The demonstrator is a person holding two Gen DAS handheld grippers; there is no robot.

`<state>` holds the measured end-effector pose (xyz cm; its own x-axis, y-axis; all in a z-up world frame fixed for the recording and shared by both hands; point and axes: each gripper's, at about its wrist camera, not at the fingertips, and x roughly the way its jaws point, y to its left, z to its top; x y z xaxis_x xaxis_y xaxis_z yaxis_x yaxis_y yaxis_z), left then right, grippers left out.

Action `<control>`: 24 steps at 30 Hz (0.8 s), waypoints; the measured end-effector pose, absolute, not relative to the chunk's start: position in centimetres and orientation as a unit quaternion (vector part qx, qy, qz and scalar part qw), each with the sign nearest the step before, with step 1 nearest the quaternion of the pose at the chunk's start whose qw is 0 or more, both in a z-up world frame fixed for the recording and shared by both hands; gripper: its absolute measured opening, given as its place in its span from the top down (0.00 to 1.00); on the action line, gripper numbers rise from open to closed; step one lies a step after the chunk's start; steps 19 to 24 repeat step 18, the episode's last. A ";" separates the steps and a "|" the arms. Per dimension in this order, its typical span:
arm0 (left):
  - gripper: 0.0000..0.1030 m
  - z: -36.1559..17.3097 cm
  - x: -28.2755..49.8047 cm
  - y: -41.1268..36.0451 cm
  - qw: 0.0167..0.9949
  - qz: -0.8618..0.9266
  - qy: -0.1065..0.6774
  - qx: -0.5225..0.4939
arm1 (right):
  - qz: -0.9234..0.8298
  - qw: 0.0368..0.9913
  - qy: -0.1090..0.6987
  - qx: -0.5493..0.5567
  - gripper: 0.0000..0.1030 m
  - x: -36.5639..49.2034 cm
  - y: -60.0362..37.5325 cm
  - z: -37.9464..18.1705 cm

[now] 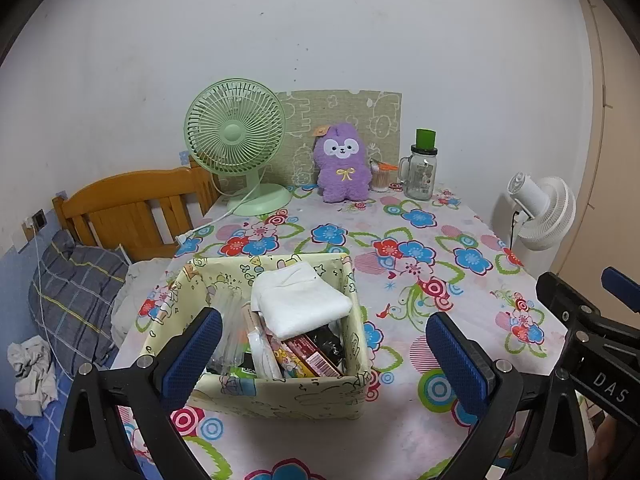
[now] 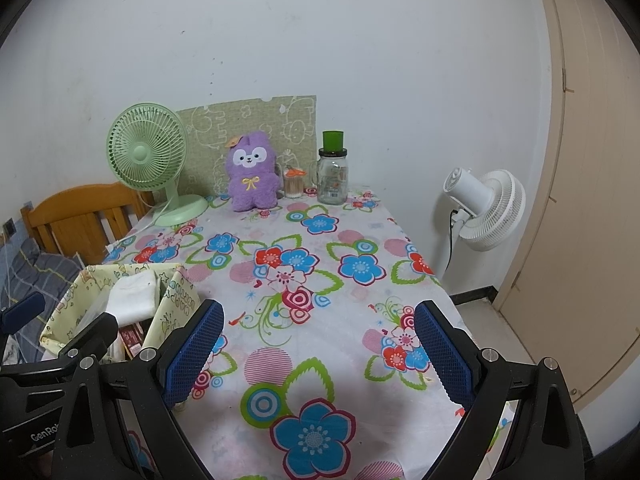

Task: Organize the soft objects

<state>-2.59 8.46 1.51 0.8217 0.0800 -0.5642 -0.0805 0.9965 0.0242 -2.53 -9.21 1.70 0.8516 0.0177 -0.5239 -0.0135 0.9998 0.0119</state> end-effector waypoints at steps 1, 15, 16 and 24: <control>0.00 1.5 -2.6 8.5 0.955 0.041 0.295 -0.001 | 0.008 0.962 0.272 0.004 0.05 -2.5 -9.2 1.7; 0.00 1.4 -2.6 8.3 0.955 0.041 0.293 -0.001 | 0.008 0.963 0.271 0.003 0.05 -2.6 -9.2 1.7; 0.00 1.4 -2.7 8.3 0.955 0.041 0.293 -0.002 | 0.008 0.963 0.271 0.003 0.05 -2.6 -9.2 1.7; 0.00 1.5 -2.7 8.4 0.956 0.039 0.291 -0.004 | 0.009 0.963 0.270 0.004 0.05 -2.6 -9.2 1.7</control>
